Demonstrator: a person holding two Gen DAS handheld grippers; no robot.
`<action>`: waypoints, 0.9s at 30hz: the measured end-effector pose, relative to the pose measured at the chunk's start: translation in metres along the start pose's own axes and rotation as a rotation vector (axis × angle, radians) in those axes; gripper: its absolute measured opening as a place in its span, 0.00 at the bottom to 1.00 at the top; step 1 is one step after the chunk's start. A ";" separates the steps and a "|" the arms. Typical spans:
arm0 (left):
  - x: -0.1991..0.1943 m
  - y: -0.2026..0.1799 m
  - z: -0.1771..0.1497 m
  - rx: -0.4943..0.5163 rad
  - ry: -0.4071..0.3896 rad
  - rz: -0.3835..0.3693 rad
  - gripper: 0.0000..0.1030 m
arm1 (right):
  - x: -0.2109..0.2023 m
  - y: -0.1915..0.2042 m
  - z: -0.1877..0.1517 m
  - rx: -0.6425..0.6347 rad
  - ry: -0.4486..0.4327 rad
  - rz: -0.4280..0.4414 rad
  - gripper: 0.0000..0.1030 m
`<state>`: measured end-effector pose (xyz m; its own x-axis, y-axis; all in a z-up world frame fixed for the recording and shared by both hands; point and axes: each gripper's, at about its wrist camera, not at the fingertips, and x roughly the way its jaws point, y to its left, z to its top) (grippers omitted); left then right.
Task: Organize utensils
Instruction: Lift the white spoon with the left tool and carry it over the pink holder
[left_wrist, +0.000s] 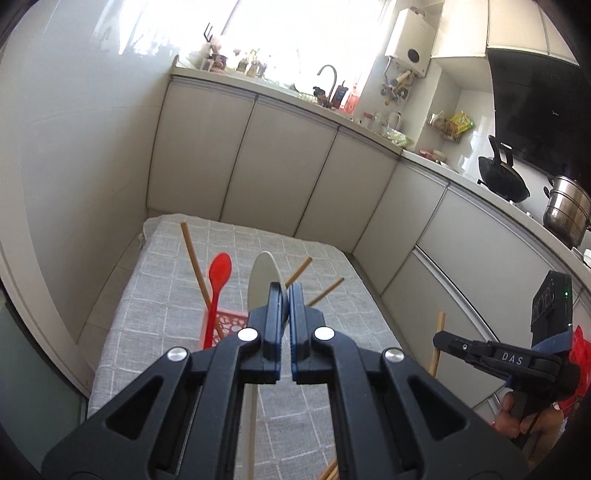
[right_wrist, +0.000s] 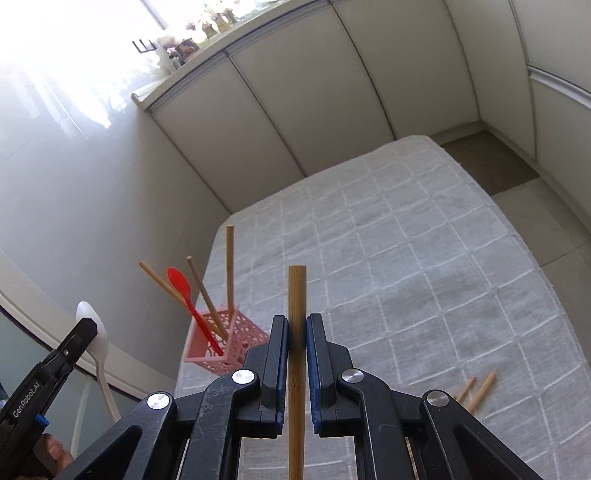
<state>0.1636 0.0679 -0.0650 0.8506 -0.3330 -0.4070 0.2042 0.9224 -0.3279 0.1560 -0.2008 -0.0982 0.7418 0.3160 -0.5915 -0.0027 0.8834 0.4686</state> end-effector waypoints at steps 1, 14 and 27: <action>0.002 0.001 0.002 0.002 -0.031 -0.005 0.04 | 0.003 0.003 0.000 -0.002 -0.002 0.008 0.08; 0.068 0.016 0.008 0.025 -0.149 -0.039 0.04 | 0.038 0.016 0.008 -0.023 -0.007 0.020 0.09; 0.105 0.031 -0.009 0.049 -0.225 -0.040 0.04 | 0.060 0.006 0.022 -0.035 -0.022 -0.012 0.09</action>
<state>0.2550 0.0597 -0.1257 0.9268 -0.3224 -0.1929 0.2584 0.9197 -0.2956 0.2151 -0.1845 -0.1162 0.7564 0.2984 -0.5820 -0.0170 0.8985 0.4386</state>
